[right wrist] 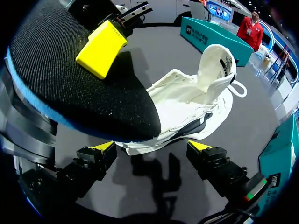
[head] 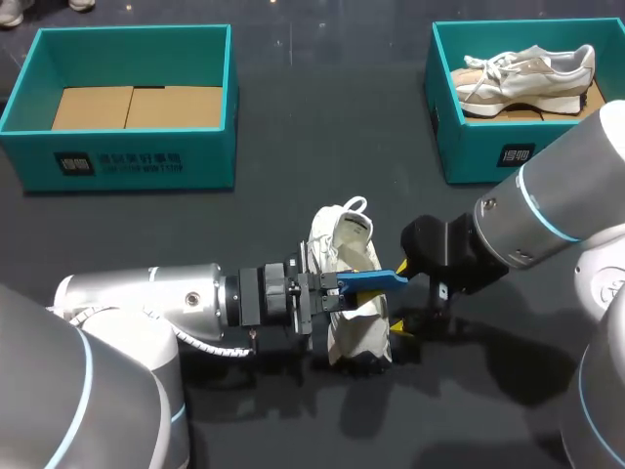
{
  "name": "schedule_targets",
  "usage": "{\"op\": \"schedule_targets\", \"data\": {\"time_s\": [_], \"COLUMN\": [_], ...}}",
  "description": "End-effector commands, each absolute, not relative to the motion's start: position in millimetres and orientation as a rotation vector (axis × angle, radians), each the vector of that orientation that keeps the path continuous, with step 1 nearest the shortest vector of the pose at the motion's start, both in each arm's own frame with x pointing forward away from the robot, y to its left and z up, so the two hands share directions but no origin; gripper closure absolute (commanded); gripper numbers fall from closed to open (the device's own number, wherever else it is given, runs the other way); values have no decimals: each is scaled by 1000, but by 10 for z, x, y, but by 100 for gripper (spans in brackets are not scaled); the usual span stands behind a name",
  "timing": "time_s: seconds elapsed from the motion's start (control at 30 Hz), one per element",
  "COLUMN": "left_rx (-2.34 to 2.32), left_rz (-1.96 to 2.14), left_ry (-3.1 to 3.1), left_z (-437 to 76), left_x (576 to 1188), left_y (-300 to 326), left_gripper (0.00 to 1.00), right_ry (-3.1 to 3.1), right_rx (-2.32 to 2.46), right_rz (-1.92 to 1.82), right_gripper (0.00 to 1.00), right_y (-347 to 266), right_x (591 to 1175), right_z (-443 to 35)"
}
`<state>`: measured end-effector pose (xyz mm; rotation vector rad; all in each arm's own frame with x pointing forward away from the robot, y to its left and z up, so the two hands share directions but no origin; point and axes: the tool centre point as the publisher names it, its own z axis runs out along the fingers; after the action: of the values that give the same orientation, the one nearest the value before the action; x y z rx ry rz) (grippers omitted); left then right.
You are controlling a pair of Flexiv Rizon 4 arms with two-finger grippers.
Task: Take the shoe out of the shoebox, open the shoe tongue, remove and reinsert the insole, then place the shoe into the shoebox
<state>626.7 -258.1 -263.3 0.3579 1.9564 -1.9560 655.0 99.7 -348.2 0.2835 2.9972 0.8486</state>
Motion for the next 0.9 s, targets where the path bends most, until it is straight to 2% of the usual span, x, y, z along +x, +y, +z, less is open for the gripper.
{"op": "schedule_targets", "data": {"time_s": [0.03, 0.9], "left_rx": [367, 445], "left_rz": [-1949, -1952], "left_ry": [1964, 1959], "left_z": [-2642, -2752], "left_x": [6263, 6316], "left_y": [-2512, -2451], "left_gripper": [100, 100], "right_ry": [2996, 2996], "right_rx": [286, 286], "right_rz": [842, 842], "right_gripper": [0, 0], "right_y": [1011, 1011], "right_x": [6540, 6540], "right_z": [-3488, -3488]}}
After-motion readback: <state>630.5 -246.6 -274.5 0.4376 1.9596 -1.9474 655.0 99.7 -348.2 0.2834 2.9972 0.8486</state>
